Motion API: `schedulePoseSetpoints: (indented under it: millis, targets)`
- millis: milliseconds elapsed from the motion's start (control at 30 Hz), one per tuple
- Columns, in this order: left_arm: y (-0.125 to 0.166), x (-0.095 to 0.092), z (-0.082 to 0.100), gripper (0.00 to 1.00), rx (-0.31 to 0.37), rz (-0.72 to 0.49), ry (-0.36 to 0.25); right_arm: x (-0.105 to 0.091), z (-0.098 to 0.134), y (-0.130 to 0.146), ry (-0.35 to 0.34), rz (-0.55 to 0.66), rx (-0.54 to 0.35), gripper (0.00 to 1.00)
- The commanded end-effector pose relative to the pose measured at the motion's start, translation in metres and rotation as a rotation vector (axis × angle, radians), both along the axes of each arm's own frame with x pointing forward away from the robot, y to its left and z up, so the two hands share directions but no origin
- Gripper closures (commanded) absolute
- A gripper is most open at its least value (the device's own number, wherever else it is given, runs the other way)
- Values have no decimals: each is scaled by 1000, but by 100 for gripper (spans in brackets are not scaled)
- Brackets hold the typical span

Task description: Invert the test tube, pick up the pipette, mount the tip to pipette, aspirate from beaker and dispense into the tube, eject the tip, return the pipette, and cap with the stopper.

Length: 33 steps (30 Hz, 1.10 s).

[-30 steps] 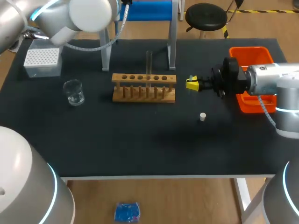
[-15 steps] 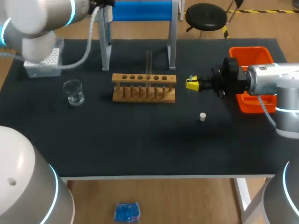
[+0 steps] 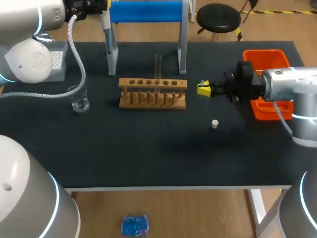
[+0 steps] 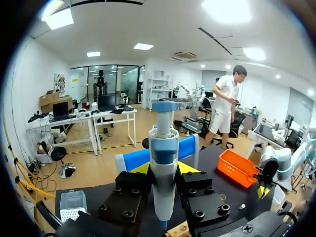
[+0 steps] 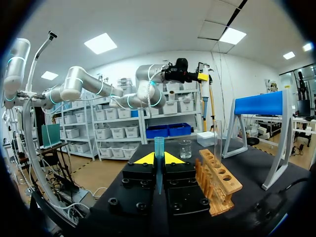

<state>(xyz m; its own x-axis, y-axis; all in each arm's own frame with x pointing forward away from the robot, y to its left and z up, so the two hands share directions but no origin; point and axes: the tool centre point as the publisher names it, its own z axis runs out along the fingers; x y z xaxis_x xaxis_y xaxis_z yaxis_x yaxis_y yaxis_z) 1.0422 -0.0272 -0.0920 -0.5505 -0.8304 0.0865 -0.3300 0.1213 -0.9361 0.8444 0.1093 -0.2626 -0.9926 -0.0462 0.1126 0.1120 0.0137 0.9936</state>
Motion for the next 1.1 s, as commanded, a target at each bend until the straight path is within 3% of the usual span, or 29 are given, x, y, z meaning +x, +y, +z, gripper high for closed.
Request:
schedulePoseSetpoints:
  millis: [33,233,300,400,567,833,933,1100]
  targets:
    - [1,2,0,100,-19,-56,7,0,0,0,-1,-2,-1,100]
    - [1,2,0,100,-19,-56,7,0,0,0,-1,-2,-1,100]
    - [-3,-4,-6,100,-41,-119,7,0,0,0,-1,-2,-1,100]
    - [-21,-11,-6,100,-71,-336,-52,0,0,0,-1,-2,-1,100]
    - [-50,-40,8,100,-99,-592,-95,0,0,0,-1,-2,-1,100]
    - [-83,-87,47,100,-138,-769,-198,0,0,0,-1,-2,-1,100]
    - [-94,-105,55,100,-139,-802,-196,0,0,0,-1,-2,-1,100]
    - [-111,-130,52,100,-119,-874,-152,0,0,0,-1,-2,-1,100]
